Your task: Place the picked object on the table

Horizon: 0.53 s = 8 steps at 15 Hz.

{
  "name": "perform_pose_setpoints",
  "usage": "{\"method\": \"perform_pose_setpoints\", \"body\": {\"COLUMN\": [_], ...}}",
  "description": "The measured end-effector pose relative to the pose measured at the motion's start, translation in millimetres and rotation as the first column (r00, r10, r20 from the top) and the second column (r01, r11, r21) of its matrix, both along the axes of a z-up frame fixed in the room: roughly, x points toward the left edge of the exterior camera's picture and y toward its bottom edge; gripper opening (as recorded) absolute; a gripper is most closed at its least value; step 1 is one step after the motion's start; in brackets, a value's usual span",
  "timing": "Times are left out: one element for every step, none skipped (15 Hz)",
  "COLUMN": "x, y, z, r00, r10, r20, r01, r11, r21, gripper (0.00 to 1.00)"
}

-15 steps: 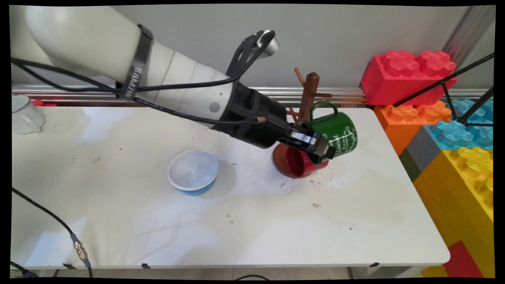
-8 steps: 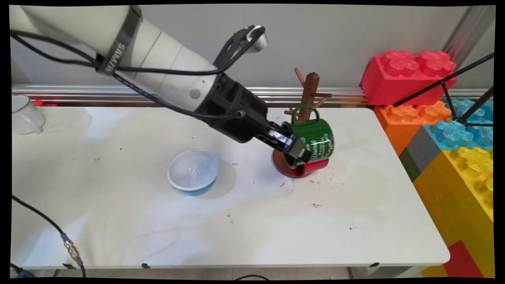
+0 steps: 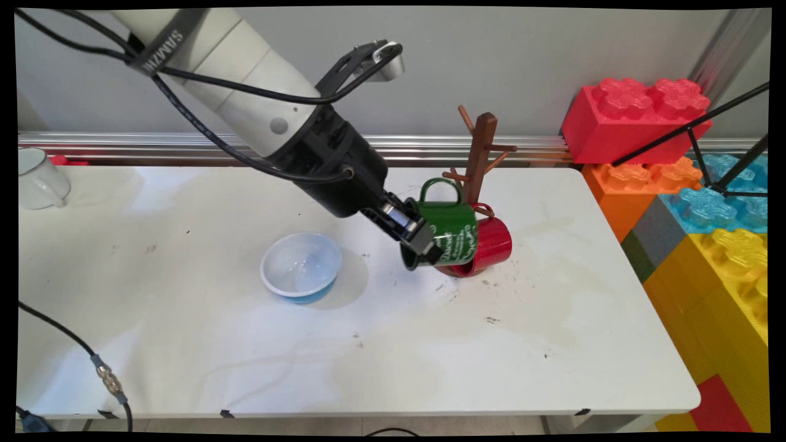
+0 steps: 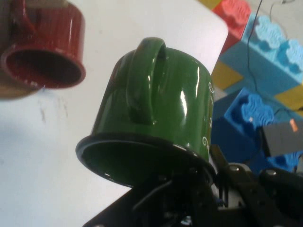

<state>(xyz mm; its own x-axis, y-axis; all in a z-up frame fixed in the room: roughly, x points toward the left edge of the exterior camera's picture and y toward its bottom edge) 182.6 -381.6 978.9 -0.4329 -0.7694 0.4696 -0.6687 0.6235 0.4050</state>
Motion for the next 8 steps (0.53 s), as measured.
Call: {"method": "perform_pose_setpoints", "body": {"x": [1.1,1.9,2.3,2.5,2.5,2.2,1.8,1.3], "y": [-1.2,-2.3,-3.2,-4.5,-5.6,-7.3,-9.4,-11.8], "z": [2.0,3.3,4.2,5.2,5.8,6.5,7.0,7.3], "r00": [1.0,0.999,0.998,0.997,0.996,0.994,0.991,0.988], "r10": [-0.007,-0.014,-0.017,-0.021,-0.023,-0.026,-0.028,-0.031], "r20": [0.024,0.045,0.059,0.078,0.091,0.109,0.129,0.151], "r01": [0.007,0.013,0.015,0.019,0.02,0.021,0.023,0.024], "r11": [1.0,1.0,1.0,0.999,0.999,0.999,0.999,0.998], "r21": [0.01,0.019,0.024,0.031,0.035,0.042,0.047,0.052], "gripper": [0.0,0.0,0.0,0.0,0.0,0.0,0.0,0.0]}}
